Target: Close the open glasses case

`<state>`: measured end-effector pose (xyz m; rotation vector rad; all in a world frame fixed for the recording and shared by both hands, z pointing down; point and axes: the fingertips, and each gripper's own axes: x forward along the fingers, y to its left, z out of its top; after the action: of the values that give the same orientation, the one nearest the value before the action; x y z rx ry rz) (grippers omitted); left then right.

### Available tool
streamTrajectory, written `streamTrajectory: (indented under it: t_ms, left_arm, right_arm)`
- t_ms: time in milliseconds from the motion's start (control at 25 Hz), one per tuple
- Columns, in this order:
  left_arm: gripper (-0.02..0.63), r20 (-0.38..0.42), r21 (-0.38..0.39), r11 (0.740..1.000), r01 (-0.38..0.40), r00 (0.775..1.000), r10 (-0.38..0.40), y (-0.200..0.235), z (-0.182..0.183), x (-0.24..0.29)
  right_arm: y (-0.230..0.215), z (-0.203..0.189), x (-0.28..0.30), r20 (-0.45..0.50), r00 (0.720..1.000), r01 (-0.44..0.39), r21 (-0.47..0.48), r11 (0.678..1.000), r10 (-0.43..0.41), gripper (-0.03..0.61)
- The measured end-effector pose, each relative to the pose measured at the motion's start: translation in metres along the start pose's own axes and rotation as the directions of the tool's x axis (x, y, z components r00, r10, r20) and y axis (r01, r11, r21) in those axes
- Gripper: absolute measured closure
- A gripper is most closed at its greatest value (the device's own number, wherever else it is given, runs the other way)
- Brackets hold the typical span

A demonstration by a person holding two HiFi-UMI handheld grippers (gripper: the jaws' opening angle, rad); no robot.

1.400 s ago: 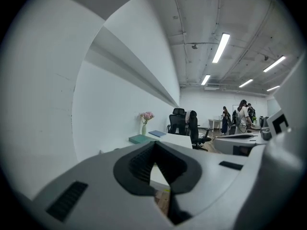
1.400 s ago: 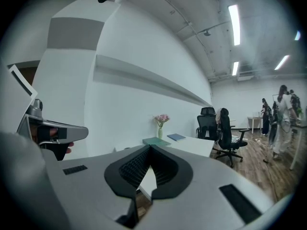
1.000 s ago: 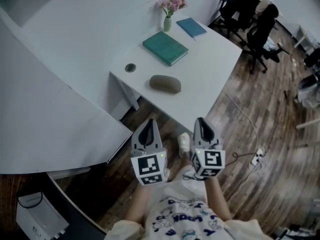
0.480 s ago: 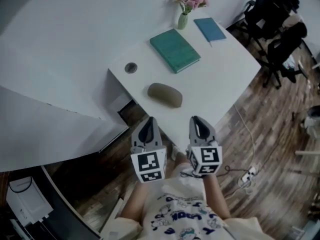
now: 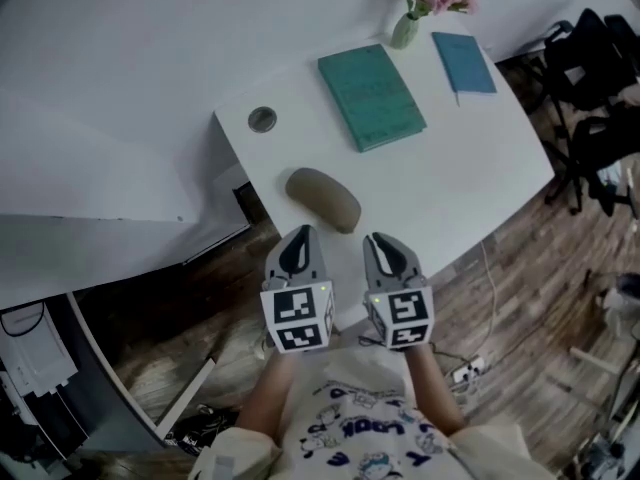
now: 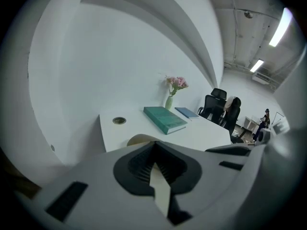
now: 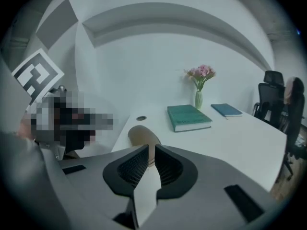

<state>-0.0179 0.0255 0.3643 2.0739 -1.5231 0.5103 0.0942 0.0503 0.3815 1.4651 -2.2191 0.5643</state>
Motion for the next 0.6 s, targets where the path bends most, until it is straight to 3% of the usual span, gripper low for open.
streamTrajectory:
  t_ms: [120, 280, 600]
  left_arm:
    - [0.615, -0.042, -0.054, 0.998, -0.014, 0.999, 0.011, 0.0, -0.007, 0.013]
    - [0.614, -0.08, -0.113, 0.993, -0.017, 0.997, 0.008, -0.004, -0.017, 0.024]
    - [0.612, -0.123, -0.206, 0.978, -0.022, 0.992, -0.003, -0.008, -0.033, 0.031]
  right_arm:
    - [0.006, -0.014, 0.015, -0.066, 0.993, -0.099, -0.016, 0.995, 0.098, 0.488]
    - [0.008, -0.033, 0.029, -0.151, 0.973, -0.182, -0.059, 0.981, 0.172, 0.488]
    - [0.014, -0.053, 0.048, -0.254, 0.938, -0.272, -0.122, 0.955, 0.235, 0.488]
